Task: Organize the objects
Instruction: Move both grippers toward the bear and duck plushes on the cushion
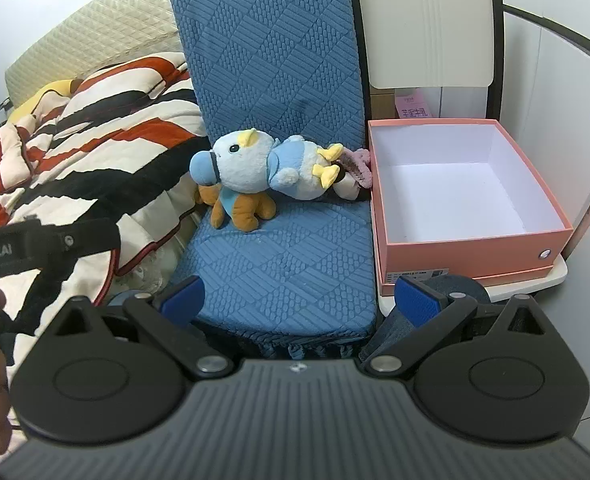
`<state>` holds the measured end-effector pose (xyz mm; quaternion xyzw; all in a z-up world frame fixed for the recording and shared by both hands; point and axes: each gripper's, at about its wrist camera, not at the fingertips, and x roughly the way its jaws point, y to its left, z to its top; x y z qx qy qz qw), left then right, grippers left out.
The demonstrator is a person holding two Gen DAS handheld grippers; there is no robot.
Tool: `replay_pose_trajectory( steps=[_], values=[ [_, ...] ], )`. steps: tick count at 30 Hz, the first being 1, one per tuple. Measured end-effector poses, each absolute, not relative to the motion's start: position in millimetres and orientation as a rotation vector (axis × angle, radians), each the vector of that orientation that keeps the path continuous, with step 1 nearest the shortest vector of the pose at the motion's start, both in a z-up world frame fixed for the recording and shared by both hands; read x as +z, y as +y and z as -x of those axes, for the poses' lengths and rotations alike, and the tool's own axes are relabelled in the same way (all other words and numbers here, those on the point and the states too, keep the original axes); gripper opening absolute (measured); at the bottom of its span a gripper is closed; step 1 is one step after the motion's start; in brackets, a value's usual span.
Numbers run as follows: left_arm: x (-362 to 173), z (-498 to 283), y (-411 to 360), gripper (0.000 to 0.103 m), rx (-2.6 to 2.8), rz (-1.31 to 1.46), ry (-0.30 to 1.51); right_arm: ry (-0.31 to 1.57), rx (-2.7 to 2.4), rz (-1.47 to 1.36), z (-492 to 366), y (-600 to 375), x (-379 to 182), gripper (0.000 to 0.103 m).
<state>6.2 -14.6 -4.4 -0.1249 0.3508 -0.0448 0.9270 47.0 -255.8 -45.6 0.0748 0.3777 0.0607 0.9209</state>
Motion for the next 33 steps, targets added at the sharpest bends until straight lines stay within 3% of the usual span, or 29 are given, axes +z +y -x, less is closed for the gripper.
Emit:
replay_pose_trajectory(
  steps=[33],
  values=[
    [-39,-9,-29,0.103,-0.138,0.232,0.749,0.768,0.161,-0.172,-48,-272,-67,0.103]
  ],
)
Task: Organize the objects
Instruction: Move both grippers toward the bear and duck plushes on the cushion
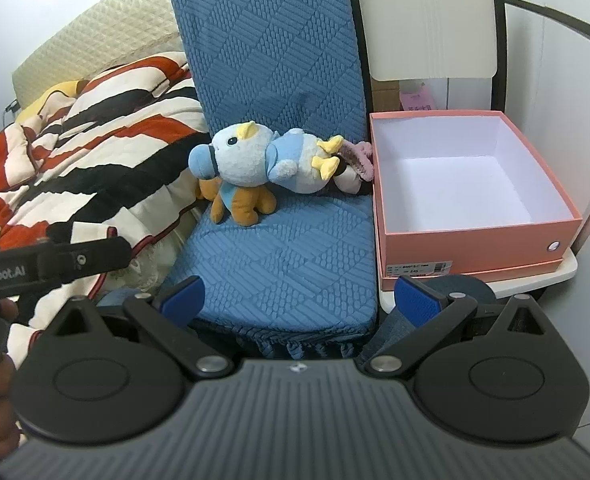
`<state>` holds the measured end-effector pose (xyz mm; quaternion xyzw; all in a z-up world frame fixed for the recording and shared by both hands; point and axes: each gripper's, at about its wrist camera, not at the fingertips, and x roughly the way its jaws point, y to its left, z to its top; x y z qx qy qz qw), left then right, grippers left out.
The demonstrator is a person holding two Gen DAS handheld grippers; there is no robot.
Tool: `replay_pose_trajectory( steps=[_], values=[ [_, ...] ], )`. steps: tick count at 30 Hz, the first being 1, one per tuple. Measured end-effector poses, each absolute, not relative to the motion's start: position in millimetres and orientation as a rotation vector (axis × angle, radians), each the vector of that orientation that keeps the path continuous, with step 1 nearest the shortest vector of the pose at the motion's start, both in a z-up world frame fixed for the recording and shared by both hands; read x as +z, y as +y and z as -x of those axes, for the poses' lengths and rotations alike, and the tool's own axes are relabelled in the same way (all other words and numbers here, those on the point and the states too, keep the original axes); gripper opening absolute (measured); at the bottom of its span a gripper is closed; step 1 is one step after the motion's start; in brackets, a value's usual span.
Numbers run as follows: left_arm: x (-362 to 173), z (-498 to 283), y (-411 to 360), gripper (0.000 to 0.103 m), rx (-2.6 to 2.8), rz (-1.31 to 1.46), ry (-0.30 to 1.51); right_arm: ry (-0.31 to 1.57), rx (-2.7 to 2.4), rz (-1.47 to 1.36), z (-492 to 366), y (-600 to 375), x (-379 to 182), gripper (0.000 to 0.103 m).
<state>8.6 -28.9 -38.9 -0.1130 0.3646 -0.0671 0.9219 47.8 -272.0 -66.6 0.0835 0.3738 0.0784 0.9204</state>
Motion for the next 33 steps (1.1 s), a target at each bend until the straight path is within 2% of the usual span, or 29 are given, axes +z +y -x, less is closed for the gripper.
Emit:
replay_pose_trajectory(
  steps=[16,24,33],
  values=[
    [-83,-45,-21,0.103,-0.108,0.231,0.726,0.751,0.221,-0.107,-80,-270,-95,0.103],
    [-113,-86,-21,0.103,-0.107,0.194,0.720,0.705,0.239,-0.050,-106,-262,-110,0.102],
    [-142,-137,-12,0.103,-0.075,0.232,0.719,0.654,0.233,0.022,-147,-257,-131,0.086]
  ],
)
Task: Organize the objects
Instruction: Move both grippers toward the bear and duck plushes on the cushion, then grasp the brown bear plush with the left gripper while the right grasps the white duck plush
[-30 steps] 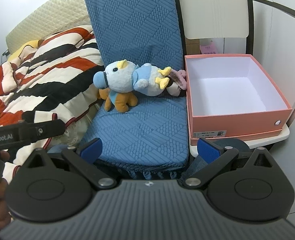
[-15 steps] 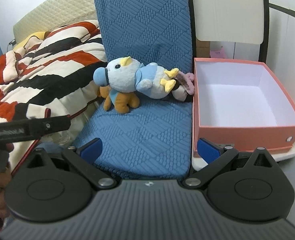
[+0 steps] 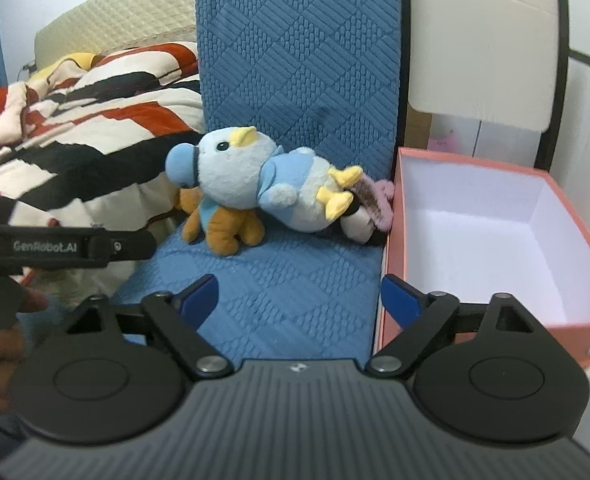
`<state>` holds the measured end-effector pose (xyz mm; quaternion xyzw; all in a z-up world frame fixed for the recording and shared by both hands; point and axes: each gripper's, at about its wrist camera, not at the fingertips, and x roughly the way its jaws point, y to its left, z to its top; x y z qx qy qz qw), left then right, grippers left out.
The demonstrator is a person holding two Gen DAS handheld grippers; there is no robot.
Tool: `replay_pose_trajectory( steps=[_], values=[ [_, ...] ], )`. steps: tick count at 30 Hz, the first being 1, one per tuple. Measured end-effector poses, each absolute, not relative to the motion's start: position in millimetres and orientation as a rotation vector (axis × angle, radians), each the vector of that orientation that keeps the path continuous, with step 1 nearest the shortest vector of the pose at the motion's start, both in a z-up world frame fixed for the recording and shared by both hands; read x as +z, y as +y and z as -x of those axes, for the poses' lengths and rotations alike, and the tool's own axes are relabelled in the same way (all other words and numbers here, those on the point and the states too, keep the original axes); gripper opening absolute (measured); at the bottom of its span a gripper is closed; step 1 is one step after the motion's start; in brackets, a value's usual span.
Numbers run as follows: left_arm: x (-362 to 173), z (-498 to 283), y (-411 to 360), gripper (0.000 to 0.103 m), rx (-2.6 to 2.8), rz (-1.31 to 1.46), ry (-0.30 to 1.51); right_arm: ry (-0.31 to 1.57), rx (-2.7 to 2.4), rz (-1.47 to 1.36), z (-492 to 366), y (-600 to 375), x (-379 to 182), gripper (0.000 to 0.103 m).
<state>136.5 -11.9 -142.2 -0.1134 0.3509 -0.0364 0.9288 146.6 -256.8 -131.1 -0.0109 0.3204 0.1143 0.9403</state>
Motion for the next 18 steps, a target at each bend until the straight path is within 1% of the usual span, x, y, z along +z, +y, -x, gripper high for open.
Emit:
replay_pose_trajectory(
  steps=[3,6,8,13,18],
  values=[
    [-159,-159,-7,0.103,-0.085,0.230,0.762,0.665,0.245,0.040,-166,-251,-141,0.085],
    [-173,-174,3,0.103,-0.081,0.276,0.771,0.641,0.259,0.094,-178,-242,-150,0.085],
    [-181,-186,8,0.103,-0.074,0.275,0.776,0.629,0.280,0.127,-188,-237,-156,0.082],
    [-195,-213,13,0.103,-0.047,0.183,0.768,0.569,0.289,0.184,-213,-225,-169,0.083],
    [-211,-247,29,0.103,-0.050,0.230,0.798,0.520,0.279,0.240,-240,-214,-183,0.083]
  ],
)
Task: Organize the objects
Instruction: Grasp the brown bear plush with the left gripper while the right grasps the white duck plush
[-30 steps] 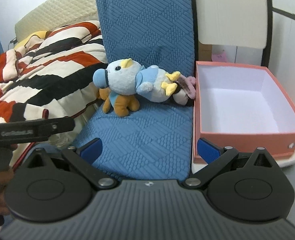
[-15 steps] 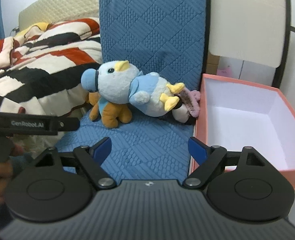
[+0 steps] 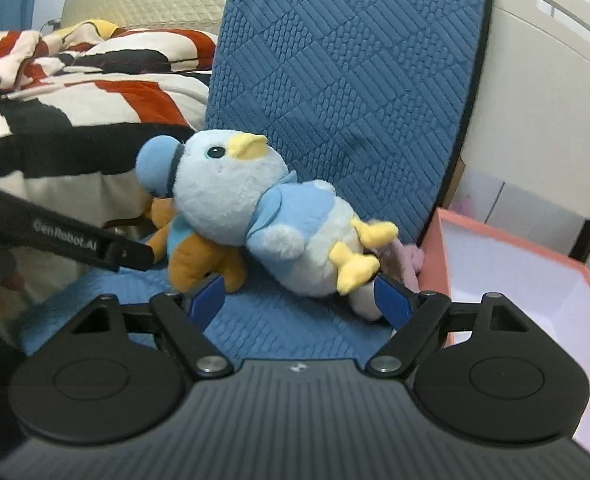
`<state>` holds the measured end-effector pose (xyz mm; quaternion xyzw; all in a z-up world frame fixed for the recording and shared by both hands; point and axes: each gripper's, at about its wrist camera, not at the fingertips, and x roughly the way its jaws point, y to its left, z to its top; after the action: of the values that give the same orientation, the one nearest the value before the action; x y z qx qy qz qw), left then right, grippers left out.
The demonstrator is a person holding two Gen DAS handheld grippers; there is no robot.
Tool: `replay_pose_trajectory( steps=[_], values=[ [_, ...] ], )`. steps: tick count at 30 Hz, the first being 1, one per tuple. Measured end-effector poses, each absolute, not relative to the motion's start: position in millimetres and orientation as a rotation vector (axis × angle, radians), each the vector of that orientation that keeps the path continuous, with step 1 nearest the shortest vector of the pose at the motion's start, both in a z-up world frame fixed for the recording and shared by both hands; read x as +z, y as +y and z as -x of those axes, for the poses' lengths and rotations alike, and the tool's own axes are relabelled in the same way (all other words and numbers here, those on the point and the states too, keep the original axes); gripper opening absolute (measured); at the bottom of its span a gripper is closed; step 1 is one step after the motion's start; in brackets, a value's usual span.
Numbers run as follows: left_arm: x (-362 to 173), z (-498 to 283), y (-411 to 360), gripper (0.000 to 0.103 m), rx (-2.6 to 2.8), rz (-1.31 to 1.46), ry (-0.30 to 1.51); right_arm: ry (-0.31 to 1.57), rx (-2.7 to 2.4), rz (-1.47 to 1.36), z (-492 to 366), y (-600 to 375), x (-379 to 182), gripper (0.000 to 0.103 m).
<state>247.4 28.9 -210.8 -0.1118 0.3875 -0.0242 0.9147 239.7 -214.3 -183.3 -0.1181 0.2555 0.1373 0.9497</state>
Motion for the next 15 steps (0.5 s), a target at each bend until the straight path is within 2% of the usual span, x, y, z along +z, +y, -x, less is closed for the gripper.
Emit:
replay_pose_trajectory(
  steps=[8,12,15],
  values=[
    [-227,-291,50,0.103,-0.069,0.316,0.830,0.537,0.310,0.332,-275,-214,-198,0.083],
    [-240,-308,64,0.102,-0.097,0.463,0.869,0.470,0.325,0.504,-288,-197,-206,0.083],
    [-248,-318,73,0.097,-0.079,0.535,0.877,0.429,0.347,0.658,-295,-181,-217,0.083]
  ],
)
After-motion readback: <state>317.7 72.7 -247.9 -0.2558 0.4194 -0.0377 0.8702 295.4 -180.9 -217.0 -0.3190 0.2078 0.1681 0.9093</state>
